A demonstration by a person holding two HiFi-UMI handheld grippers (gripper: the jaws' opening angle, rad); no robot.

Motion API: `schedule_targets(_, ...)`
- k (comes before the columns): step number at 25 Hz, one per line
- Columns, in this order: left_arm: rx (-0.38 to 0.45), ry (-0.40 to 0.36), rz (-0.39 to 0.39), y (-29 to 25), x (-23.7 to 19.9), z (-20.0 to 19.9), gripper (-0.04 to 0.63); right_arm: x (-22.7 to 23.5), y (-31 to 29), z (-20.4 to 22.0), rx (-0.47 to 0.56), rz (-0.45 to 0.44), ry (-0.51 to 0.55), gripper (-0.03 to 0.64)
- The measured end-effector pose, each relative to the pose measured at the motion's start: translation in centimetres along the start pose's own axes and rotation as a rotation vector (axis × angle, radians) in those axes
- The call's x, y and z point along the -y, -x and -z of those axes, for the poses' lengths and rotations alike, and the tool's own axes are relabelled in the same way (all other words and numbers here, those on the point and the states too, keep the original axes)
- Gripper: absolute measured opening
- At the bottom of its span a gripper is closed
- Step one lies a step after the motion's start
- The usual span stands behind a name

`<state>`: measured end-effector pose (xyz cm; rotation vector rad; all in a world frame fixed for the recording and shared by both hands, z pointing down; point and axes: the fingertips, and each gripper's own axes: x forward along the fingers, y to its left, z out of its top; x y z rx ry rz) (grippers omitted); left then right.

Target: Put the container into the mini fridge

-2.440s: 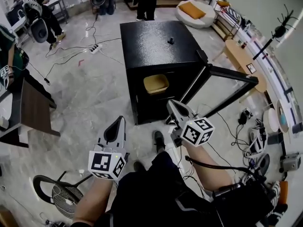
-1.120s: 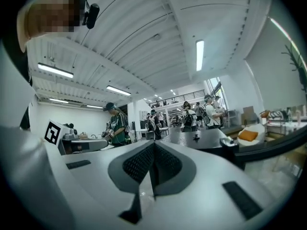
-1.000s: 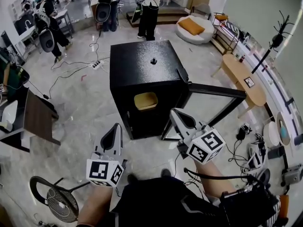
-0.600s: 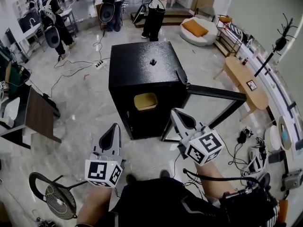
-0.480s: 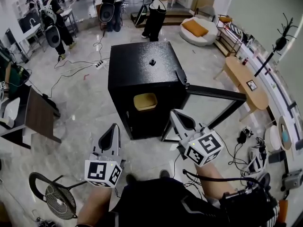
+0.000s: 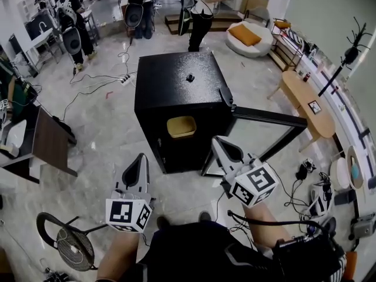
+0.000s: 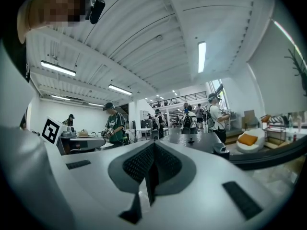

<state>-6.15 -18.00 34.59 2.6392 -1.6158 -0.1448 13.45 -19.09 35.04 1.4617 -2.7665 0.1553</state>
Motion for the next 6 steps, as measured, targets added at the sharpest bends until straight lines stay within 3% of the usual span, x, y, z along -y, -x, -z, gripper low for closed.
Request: schedule_targets(6, -0.014, -0.01, -0.017, 0.04, 0.13, -0.35, 0.008, -0.07, -0.02, -0.04, -0.002, -0.013, 0.017, 0.015)
